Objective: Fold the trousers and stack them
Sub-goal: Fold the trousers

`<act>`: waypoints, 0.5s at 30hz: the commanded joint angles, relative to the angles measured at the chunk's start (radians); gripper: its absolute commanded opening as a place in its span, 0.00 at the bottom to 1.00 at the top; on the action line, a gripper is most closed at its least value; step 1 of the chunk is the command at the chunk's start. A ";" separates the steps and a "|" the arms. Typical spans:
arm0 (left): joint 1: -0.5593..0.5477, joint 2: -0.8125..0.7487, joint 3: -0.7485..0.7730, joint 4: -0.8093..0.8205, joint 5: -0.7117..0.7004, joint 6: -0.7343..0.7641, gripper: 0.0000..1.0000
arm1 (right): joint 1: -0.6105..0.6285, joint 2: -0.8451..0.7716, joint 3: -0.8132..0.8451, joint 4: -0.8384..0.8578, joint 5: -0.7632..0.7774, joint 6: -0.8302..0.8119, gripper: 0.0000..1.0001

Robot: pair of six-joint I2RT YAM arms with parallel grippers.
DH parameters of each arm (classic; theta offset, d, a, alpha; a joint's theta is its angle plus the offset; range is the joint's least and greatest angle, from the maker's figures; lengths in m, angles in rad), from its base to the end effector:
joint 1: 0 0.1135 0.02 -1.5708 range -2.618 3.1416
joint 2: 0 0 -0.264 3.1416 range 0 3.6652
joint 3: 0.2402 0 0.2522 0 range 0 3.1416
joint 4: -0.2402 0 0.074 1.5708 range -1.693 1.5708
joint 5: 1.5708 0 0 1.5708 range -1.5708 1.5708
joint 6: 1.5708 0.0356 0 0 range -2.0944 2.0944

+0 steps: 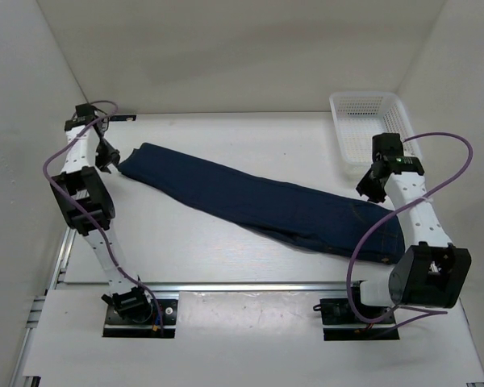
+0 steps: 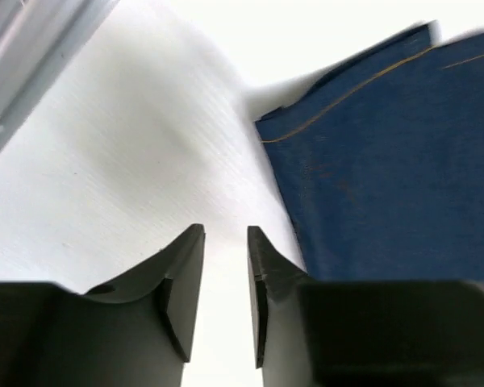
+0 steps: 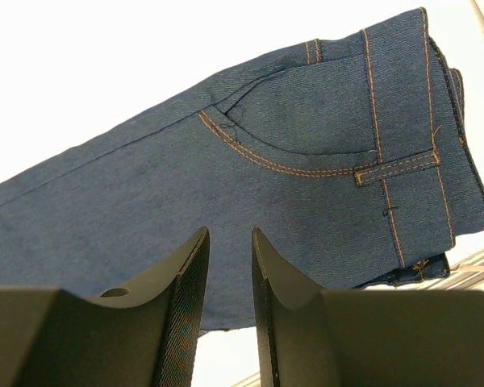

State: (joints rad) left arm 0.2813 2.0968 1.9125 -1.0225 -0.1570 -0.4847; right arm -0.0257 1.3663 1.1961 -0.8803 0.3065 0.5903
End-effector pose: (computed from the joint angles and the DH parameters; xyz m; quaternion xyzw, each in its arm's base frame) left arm 0.4243 0.1284 0.2539 -0.3796 0.9041 0.0584 0.1873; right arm 0.2713 -0.0177 0.2960 0.3269 0.8982 -0.0709 0.2852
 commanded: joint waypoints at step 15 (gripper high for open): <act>-0.048 0.178 -0.046 0.088 0.242 -0.015 0.49 | 0.003 -0.130 -0.016 -0.065 -0.001 -0.020 0.34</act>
State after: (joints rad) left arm 0.2340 2.2822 1.8576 -0.9600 0.0589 -0.4850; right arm -0.0257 1.2552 1.1923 -0.9207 0.2962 0.5903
